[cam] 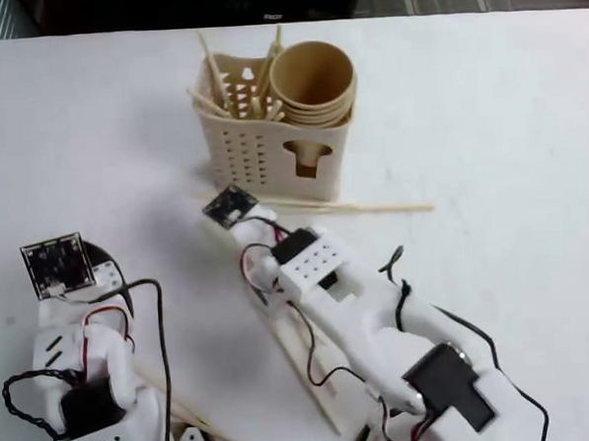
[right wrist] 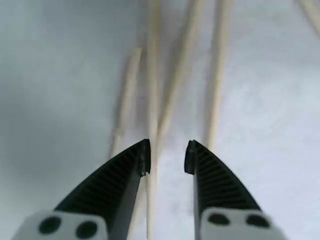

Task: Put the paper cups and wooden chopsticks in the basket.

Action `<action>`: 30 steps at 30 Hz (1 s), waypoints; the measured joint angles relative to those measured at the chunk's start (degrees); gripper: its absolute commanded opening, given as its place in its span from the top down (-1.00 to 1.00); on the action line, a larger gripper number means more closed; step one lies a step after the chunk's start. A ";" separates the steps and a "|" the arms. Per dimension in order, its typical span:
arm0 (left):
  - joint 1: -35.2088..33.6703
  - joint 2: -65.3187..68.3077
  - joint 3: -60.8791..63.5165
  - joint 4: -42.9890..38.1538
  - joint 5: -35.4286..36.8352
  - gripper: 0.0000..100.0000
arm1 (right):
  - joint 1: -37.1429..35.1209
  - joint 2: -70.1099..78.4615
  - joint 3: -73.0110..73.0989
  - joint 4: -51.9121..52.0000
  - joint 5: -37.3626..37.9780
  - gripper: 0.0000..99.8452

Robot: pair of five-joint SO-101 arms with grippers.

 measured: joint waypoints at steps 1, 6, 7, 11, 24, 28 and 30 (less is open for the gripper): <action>0.00 0.00 0.00 0.00 0.00 0.92 | 0.00 0.44 -0.44 0.18 0.00 0.72; 0.00 0.00 0.00 0.00 0.00 0.92 | 0.26 2.55 -2.64 0.44 -0.35 0.62; 0.00 0.00 0.00 0.00 0.00 0.92 | 0.09 2.99 -3.16 0.53 -0.70 0.57; 0.00 0.00 0.00 0.00 0.00 0.92 | -0.09 4.57 -5.89 3.16 -4.22 0.50; 0.00 0.00 0.00 0.00 0.00 0.92 | -2.02 14.33 -8.88 -0.09 -2.02 0.97; 0.00 0.00 0.00 0.00 0.00 0.92 | -1.93 15.12 -9.58 -0.18 0.26 0.96; 0.00 0.00 0.00 0.00 0.00 0.92 | -1.93 15.12 -9.58 -0.18 0.53 0.96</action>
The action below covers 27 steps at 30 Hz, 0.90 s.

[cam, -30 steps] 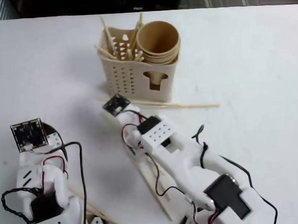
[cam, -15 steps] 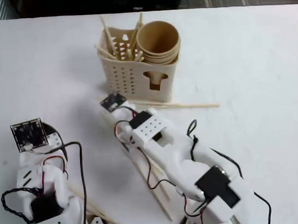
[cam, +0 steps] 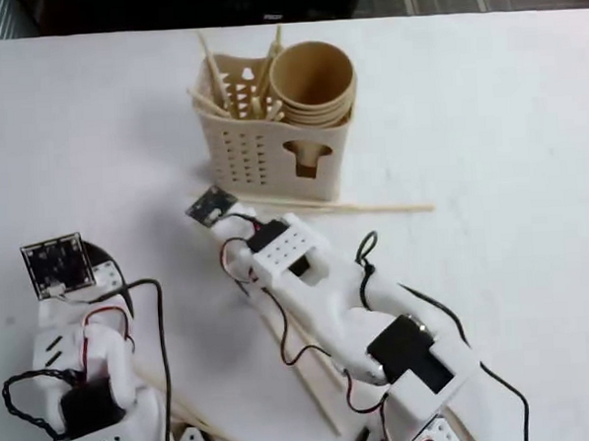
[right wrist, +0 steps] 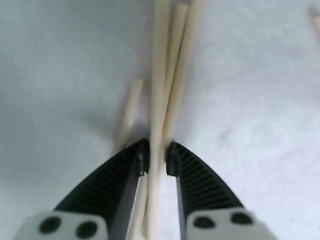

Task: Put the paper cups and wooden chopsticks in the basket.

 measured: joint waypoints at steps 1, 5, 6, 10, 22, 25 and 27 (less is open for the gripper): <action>0.00 0.00 0.00 0.00 0.00 0.92 | 0.00 0.09 -0.18 0.00 0.18 0.96; 0.00 0.00 0.00 0.00 0.00 0.92 | 0.00 -0.18 -2.02 2.20 0.18 0.96; 0.00 0.00 0.00 0.00 0.00 0.92 | -0.09 -0.79 -2.46 3.43 0.18 0.96; 0.00 0.00 0.00 0.00 0.00 0.92 | -0.70 -5.01 -2.64 7.56 0.35 0.96; 0.00 0.00 0.00 0.00 0.00 0.92 | -1.58 -6.24 -2.64 7.38 1.93 0.95; 0.00 0.00 0.00 0.00 0.00 0.92 | -1.49 -5.71 -2.64 7.30 1.93 0.82; 0.00 0.00 0.00 0.00 0.00 0.92 | -1.41 -5.80 -2.64 7.30 1.93 0.73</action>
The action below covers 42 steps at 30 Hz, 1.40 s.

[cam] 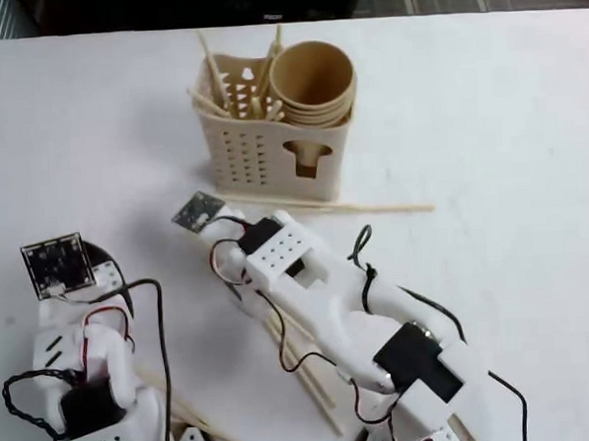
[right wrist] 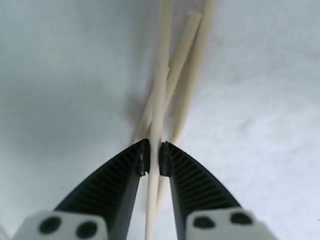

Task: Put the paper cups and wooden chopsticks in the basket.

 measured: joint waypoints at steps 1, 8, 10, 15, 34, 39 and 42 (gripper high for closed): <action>0.00 0.00 0.00 0.00 0.00 0.92 | -0.09 0.00 0.00 0.00 0.00 0.71; 0.00 0.00 0.00 0.00 0.00 0.92 | -0.97 2.11 0.00 0.00 -4.66 0.69; 0.00 0.00 0.00 0.00 0.00 0.92 | -2.55 3.25 -0.26 0.00 -5.01 0.69; 0.00 0.00 0.00 0.00 0.00 0.92 | -2.99 5.01 -1.76 -0.09 -5.01 0.69; 0.00 0.00 0.00 0.00 0.00 0.92 | -2.46 10.90 -6.24 1.58 -2.99 0.96; 0.00 0.00 0.00 0.00 0.00 0.92 | -3.25 3.25 -5.89 4.84 -1.58 0.96; 0.00 0.00 0.00 0.00 0.00 0.92 | -2.29 -1.85 -5.89 5.98 -0.97 0.96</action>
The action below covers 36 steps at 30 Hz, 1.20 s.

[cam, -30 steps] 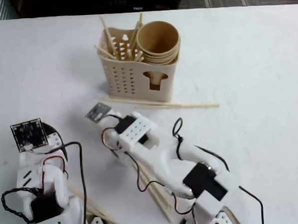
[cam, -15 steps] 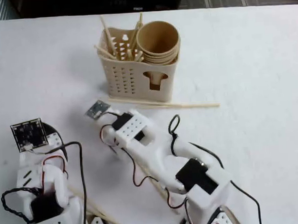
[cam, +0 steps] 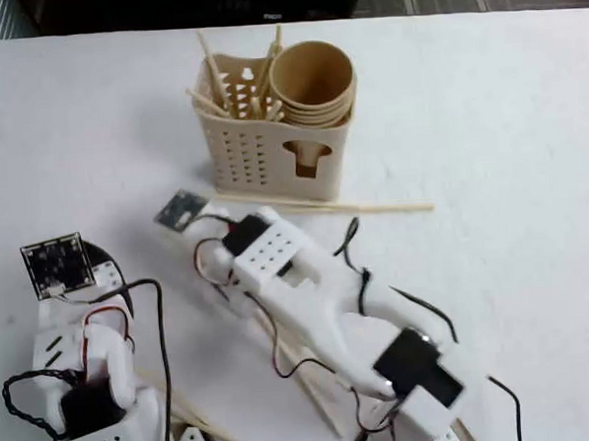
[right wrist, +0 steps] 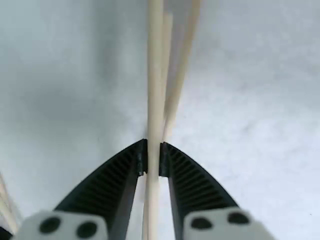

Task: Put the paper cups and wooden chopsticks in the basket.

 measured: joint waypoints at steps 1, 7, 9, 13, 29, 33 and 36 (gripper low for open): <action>0.00 0.00 0.00 0.00 0.00 0.92 | 0.62 -1.41 0.00 0.00 0.26 0.96; 0.00 0.00 0.00 0.00 0.00 0.92 | 2.55 -8.18 0.00 0.09 0.26 0.96; 0.00 0.00 0.00 0.00 0.00 0.92 | 2.29 -10.46 0.00 0.09 0.26 0.96; 0.00 0.00 0.00 0.00 0.00 0.92 | 2.46 -16.44 0.00 0.09 0.26 0.96; 0.00 0.00 0.00 0.00 0.00 0.92 | 10.64 -25.32 -25.85 -12.75 0.26 0.96; 0.00 0.00 0.00 0.00 0.00 0.92 | 12.75 -24.97 -25.85 -26.37 0.26 0.96; 0.00 0.00 0.00 0.00 0.00 0.92 | 13.98 -22.33 -25.85 -36.13 0.26 0.96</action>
